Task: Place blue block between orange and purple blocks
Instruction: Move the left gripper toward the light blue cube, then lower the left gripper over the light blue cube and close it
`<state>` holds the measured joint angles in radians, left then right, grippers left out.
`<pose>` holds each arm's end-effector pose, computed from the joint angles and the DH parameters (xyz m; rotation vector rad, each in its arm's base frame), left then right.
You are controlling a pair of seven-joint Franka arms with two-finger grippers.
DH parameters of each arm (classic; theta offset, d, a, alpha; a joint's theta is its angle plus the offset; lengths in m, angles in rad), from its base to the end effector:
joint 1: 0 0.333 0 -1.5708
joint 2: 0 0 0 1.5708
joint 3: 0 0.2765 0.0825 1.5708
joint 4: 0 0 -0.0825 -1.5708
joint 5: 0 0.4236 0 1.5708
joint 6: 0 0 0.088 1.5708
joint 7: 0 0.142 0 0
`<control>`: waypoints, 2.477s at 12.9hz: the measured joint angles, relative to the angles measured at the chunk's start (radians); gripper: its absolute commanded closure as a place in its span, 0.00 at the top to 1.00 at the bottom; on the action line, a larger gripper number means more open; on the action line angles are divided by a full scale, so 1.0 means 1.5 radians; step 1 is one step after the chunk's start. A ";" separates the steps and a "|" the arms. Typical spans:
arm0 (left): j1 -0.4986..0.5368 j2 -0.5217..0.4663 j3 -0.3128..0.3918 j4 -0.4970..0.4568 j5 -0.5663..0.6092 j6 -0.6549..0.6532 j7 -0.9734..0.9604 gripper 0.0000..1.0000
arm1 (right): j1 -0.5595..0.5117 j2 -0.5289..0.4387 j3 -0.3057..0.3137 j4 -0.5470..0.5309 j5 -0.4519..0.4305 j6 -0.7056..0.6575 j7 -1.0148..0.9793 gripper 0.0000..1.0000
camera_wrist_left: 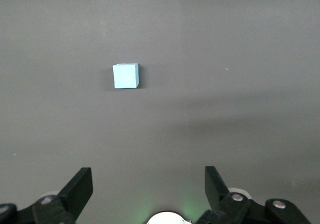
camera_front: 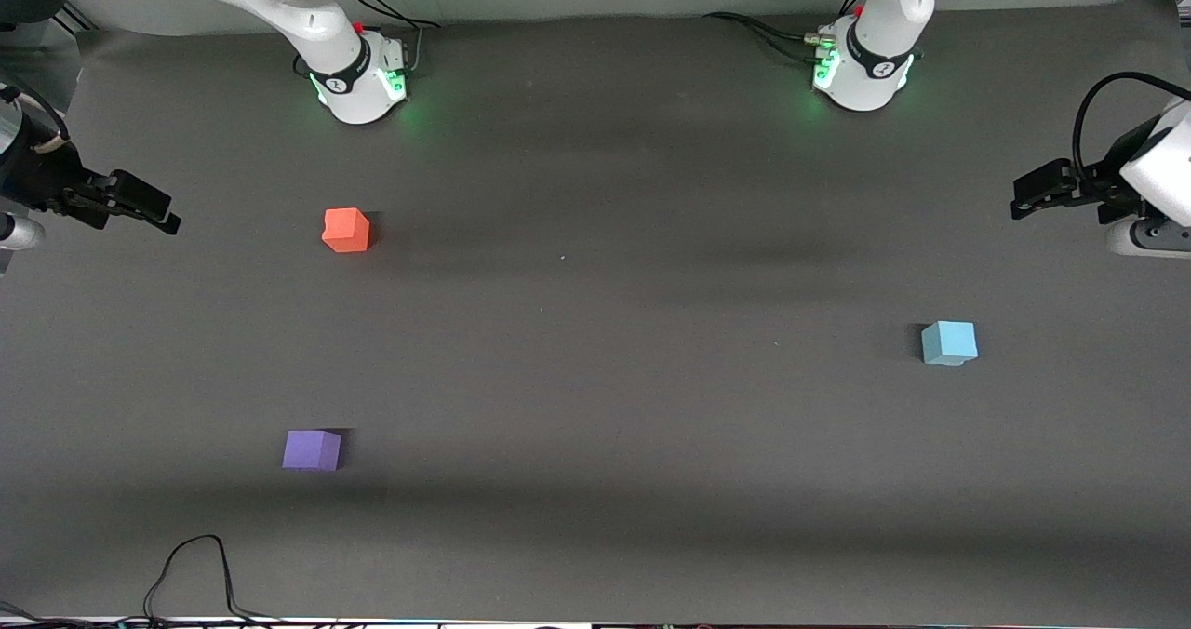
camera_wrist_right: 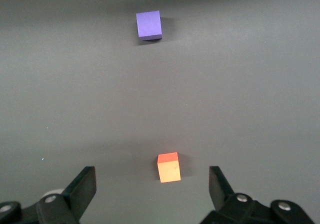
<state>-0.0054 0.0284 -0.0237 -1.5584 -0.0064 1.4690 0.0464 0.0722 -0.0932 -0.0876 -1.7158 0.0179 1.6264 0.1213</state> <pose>0.5856 -0.0179 0.5314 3.1258 -0.1185 -0.1843 0.5723 -0.0078 0.5346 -3.1081 0.2137 -0.0032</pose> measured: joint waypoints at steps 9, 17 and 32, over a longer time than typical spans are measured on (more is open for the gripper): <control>0.005 0.000 0.011 0.000 -0.002 -0.001 0.028 1.00 | 0.000 0.000 0.001 -0.003 0.000 0.001 0.000 1.00; 0.070 0.010 0.025 -0.016 0.000 0.039 0.116 1.00 | 0.000 0.002 0.001 -0.019 0.000 0.017 0.000 1.00; 0.072 0.243 0.021 -0.380 0.017 0.685 0.116 1.00 | 0.007 0.021 0.003 -0.033 0.000 0.055 0.000 1.00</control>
<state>0.1019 0.3926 0.0083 -2.1282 0.0198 2.4963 0.2207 0.0833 -0.0613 -0.0838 -1.7657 0.0179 1.7084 0.1211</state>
